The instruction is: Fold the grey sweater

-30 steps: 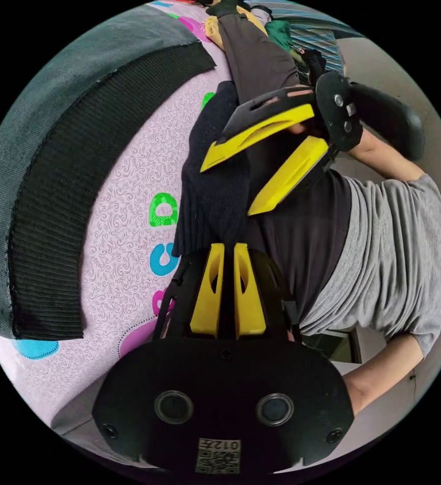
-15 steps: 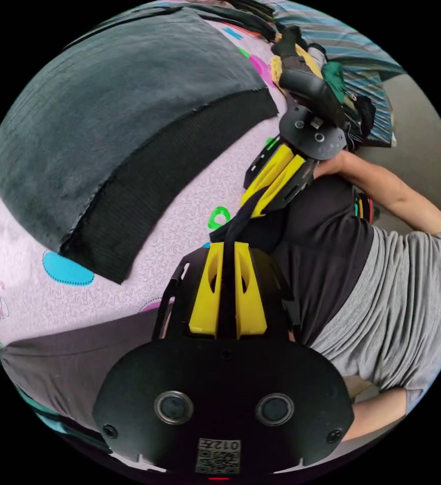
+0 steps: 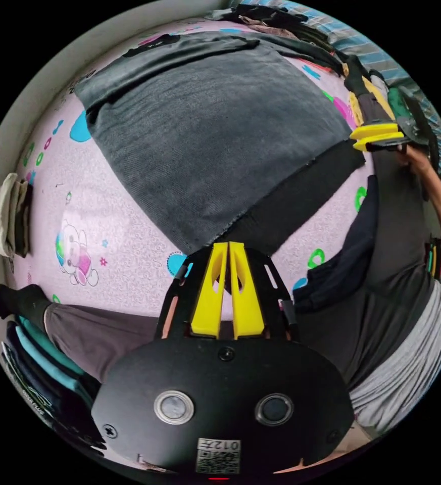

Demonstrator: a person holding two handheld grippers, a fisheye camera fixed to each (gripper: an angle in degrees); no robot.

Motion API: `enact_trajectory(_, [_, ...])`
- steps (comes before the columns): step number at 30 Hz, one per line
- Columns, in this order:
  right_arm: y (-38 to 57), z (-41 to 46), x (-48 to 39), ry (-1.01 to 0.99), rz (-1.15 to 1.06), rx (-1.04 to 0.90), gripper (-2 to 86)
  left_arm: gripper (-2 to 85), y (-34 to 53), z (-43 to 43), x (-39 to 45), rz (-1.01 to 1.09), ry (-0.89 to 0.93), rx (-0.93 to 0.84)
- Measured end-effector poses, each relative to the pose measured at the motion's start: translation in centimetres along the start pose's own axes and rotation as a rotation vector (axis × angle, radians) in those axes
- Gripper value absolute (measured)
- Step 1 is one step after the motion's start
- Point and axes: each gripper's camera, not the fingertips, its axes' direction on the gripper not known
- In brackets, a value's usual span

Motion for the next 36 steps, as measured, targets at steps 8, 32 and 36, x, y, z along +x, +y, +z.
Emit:
enact_trajectory(8, [0.6,2.9,0.6,0.222,0.024,-0.04,6.0,0.1,-1.1,-0.6,3.1,0.058,-0.146,-0.104])
enact_trajectory(32, [6.1,1.6,14.4,0.008,0.207,0.002,-0.5,0.4,-0.1,-7.3,6.0,0.007,-0.033,-0.175])
enact_trajectory(36, [6.5,2.6,16.5,0.068,0.197,-0.045,-0.7,0.3,-0.2,-8.5,6.4,0.024,-0.04,-0.201])
